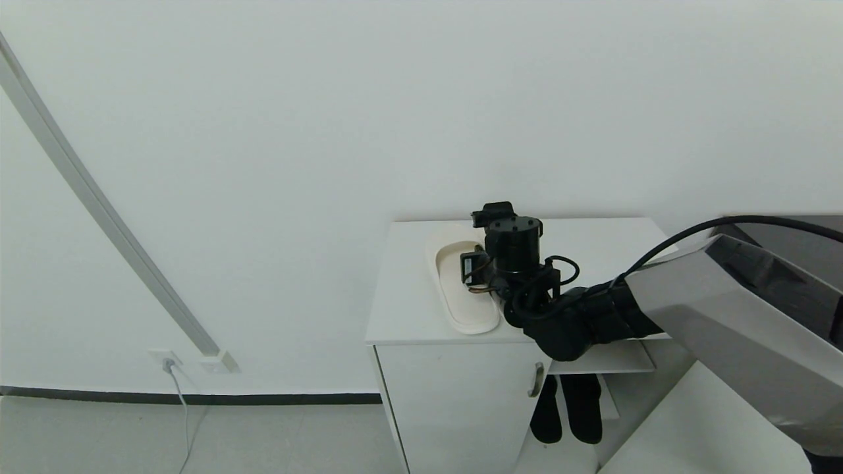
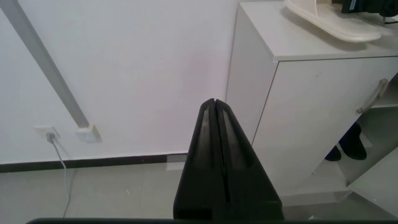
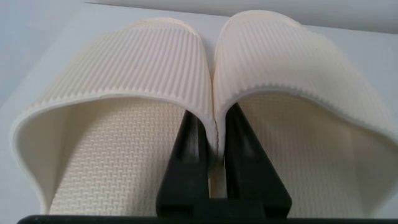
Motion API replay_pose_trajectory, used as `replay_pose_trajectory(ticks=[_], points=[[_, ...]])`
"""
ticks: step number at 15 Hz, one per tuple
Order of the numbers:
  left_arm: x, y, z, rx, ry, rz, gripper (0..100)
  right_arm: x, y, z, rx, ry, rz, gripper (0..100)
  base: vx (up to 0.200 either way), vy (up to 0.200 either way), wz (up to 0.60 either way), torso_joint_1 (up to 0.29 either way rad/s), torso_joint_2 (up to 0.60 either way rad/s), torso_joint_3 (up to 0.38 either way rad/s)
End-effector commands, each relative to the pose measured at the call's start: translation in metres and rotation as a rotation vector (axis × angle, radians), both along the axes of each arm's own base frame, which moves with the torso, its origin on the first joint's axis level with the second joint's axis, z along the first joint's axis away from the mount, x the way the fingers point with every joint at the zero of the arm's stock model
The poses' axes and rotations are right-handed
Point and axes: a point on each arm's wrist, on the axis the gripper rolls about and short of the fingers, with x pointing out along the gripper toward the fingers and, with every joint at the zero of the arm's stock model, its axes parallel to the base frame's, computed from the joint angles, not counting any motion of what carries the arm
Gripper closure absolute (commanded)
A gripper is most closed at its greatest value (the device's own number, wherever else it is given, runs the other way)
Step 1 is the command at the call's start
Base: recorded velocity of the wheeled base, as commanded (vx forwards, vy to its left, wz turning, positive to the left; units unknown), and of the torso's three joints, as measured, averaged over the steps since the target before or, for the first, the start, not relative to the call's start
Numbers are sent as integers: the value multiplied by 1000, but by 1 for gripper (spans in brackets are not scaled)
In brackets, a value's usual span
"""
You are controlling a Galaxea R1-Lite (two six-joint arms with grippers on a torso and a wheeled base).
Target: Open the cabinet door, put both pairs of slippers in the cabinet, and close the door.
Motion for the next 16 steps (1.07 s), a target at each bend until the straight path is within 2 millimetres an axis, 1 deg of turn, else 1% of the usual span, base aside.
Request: replay_pose_trajectory(ticks=[1, 5, 7, 8, 10, 11, 12, 16], points=[[0, 0, 0, 0, 1, -1, 100, -4, -1, 9, 10, -12, 4, 100, 0, 0, 0, 0, 0, 0], [0, 0, 0, 0, 1, -1, 100, -10, 1, 5, -2, 2, 15, 100, 0, 0, 0, 0, 0, 0], [0, 0, 0, 0, 1, -1, 100, -24, -4, 12, -4, 10, 45, 100, 0, 0, 0, 0, 0, 0], [0, 0, 0, 0, 1, -1, 100, -34, -8, 18, 1, 7, 85, 100, 0, 0, 0, 0, 0, 0], [0, 0, 0, 0, -1, -1, 100, -58, -23, 29, -1, 13, 154, 100, 0, 0, 0, 0, 0, 0], [0, 0, 0, 0, 1, -1, 100, -62, -27, 31, 0, 15, 160, 100, 0, 0, 0, 0, 0, 0], [0, 0, 0, 0, 1, -1, 100, -82, -44, 38, -1, 17, 180, 100, 0, 0, 0, 0, 0, 0], [0, 0, 0, 2, 1, -1, 100, -133, -83, 40, -23, 62, 262, 100, 0, 0, 0, 0, 0, 0]])
